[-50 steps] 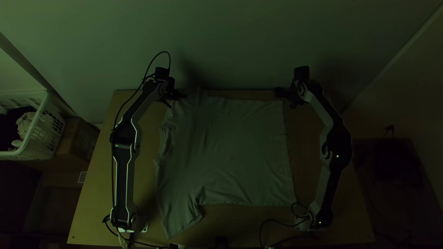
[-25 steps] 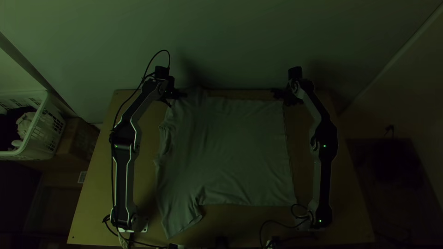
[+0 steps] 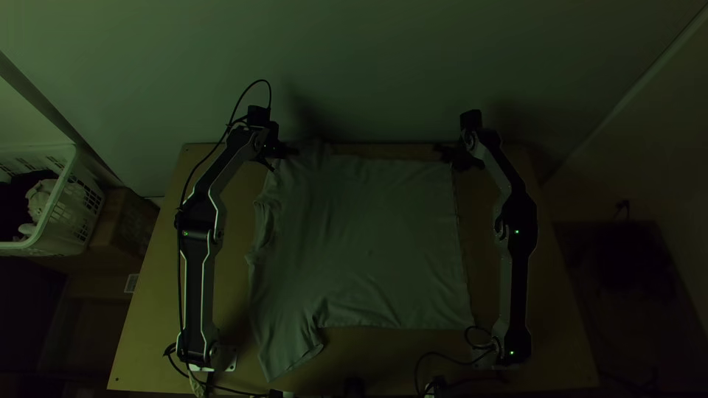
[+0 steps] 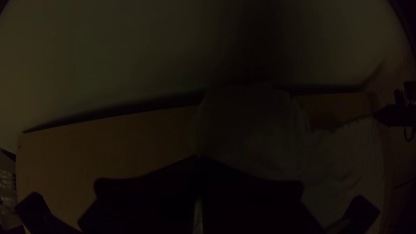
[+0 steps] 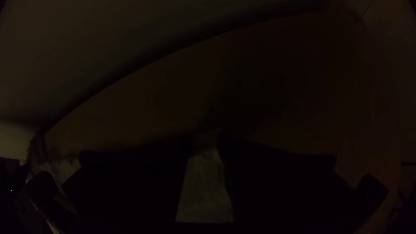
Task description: Fold the t-shirt
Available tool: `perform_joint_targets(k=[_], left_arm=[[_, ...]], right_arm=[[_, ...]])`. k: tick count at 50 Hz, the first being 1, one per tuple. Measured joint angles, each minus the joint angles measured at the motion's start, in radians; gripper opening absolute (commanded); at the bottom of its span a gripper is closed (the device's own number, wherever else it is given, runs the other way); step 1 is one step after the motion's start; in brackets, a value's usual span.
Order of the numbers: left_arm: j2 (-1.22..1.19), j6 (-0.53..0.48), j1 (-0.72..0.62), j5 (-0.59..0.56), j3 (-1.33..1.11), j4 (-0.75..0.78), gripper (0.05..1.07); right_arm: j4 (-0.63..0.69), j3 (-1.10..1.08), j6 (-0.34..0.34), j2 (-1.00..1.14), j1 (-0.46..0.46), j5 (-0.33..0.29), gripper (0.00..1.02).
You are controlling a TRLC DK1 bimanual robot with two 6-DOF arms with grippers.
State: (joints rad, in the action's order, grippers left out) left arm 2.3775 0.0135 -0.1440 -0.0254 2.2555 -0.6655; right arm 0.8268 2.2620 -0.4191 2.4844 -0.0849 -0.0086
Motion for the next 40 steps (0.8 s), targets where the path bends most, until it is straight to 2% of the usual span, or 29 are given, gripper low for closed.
perform_joint_targets(k=[1, 40], left_arm=[[0.000, 0.002, 0.000, 0.000, 0.000, 0.000, 0.08], [-0.029, 0.055, 0.080, -0.014, -0.012, 0.000, 0.08]], right_arm=[[0.000, 0.000, 0.000, 0.000, 0.000, 0.000, 0.02], [-0.066, 0.045, 0.012, 0.003, -0.032, 0.019, 0.02]])
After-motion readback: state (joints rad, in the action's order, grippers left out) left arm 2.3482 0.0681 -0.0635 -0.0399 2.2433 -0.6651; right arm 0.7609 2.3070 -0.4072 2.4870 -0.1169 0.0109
